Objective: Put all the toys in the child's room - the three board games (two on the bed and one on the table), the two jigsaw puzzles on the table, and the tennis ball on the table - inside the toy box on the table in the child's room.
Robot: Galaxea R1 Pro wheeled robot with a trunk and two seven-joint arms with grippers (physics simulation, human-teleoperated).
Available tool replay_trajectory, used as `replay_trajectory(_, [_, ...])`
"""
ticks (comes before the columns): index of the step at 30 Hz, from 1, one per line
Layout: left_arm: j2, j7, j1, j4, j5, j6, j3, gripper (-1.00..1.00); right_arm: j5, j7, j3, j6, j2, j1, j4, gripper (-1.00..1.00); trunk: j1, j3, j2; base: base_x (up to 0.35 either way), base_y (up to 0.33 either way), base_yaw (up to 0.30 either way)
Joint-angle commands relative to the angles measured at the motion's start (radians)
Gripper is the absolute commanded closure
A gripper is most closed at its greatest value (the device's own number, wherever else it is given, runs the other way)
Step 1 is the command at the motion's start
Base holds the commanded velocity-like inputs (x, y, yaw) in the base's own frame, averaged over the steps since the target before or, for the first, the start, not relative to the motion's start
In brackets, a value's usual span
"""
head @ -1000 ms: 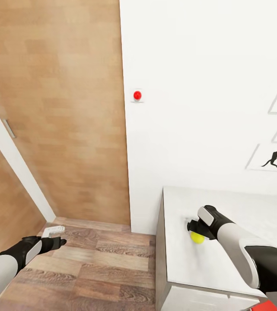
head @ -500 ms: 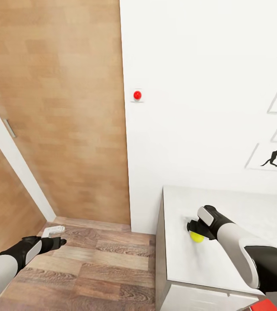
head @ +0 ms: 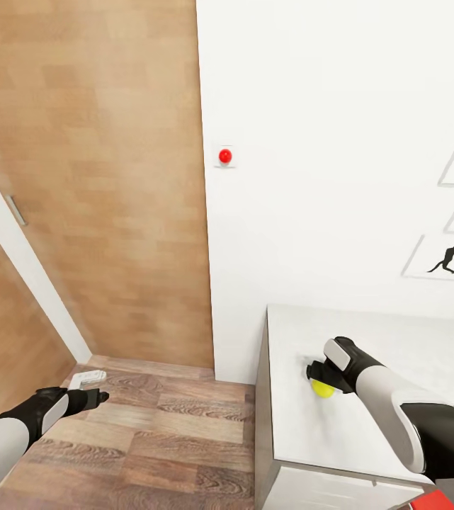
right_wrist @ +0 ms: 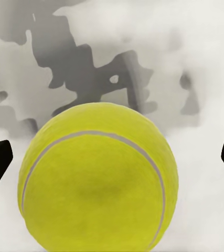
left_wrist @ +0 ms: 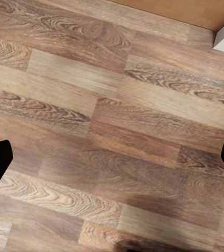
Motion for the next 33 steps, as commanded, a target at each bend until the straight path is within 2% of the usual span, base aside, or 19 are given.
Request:
replay_trajectory(1, [0.001,-0.001,-0.001,-0.001,0.006,0.005,-0.005,-1.00,-0.009,-0.008,0.002,0.004,0.000,0.000,-0.002,-1.00,0.001,-0.002,-0.002,0.000,0.000,0.000])
replay_trajectory(6, [0.001,-0.001,-0.001,-0.001,0.006,0.005,-0.005,-1.00,-0.009,-0.008,0.002,0.004,-0.001,0.000,-0.002,-1.00,0.001,-0.002,-0.002,0.000,0.000,0.000])
replay_trajectory(7, [0.001,-0.001,-0.001,-0.001,0.006,0.005,-0.005,-1.00,-0.009,-0.008,0.002,0.004,-0.001,0.000,-0.002,1.00,0.001,-0.002,-0.002,0.000,0.000,0.000])
replay_trajectory(33, [0.001,-0.001,-0.001,-0.001,0.006,0.005,-0.005,-1.00,-0.009,-0.008,0.001,-0.004,-0.002,0.000,-0.009,1.00,0.001,-0.002,-0.002,0.000,0.000,0.000])
